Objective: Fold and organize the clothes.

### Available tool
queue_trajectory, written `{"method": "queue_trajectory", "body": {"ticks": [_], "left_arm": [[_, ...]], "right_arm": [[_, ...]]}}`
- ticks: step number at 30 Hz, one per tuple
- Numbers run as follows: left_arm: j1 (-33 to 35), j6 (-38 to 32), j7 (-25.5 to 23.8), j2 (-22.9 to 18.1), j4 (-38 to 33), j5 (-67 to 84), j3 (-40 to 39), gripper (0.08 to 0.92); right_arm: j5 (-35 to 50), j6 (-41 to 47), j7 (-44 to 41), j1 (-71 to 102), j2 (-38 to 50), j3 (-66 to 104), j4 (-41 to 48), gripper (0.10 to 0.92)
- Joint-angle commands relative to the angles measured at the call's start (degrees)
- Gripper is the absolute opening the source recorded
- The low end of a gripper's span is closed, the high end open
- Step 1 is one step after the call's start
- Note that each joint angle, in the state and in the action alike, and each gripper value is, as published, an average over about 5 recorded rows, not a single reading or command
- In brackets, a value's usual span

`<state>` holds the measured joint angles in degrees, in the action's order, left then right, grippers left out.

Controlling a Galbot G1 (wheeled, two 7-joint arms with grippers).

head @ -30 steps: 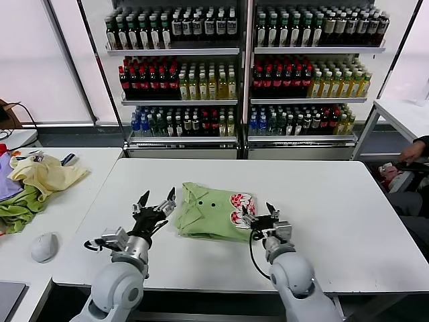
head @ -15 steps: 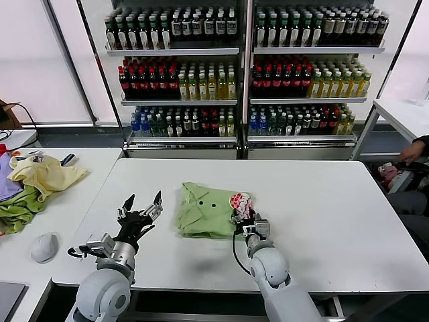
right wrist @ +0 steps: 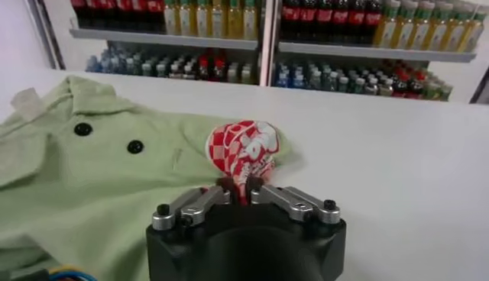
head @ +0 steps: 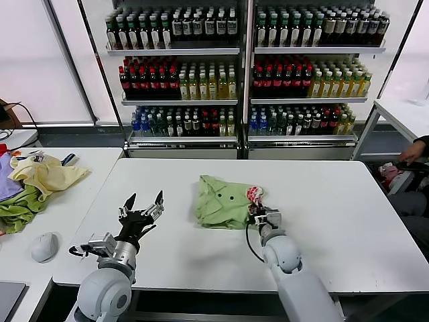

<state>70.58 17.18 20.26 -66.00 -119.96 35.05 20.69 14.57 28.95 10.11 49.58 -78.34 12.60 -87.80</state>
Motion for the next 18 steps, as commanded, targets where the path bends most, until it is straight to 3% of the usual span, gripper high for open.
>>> {"method": "queue_trajectory", "body": {"ticks": [1,8,18], "left_arm": [[-0.2,0.3,-0.1,0.0,0.0,-0.3,-0.4,0.823],[-0.9,0.6,-0.2,-0.8,0.2,-1.0,-1.2,0.823],[0.5,0.8,-0.5,-1.2,-0.8,-1.9,-1.2,0.823]], "right_arm": [[-2.4,-1.2,-10.3,-8.2,11.3,1.3,4.6,0.174],[-10.9,-14.6,-14.8,-6.8,13.3,2.1,5.9,0.193],[-12.4,-24.9,-9.5,8.9,11.2,12.2,-6.5,0.468]]}}
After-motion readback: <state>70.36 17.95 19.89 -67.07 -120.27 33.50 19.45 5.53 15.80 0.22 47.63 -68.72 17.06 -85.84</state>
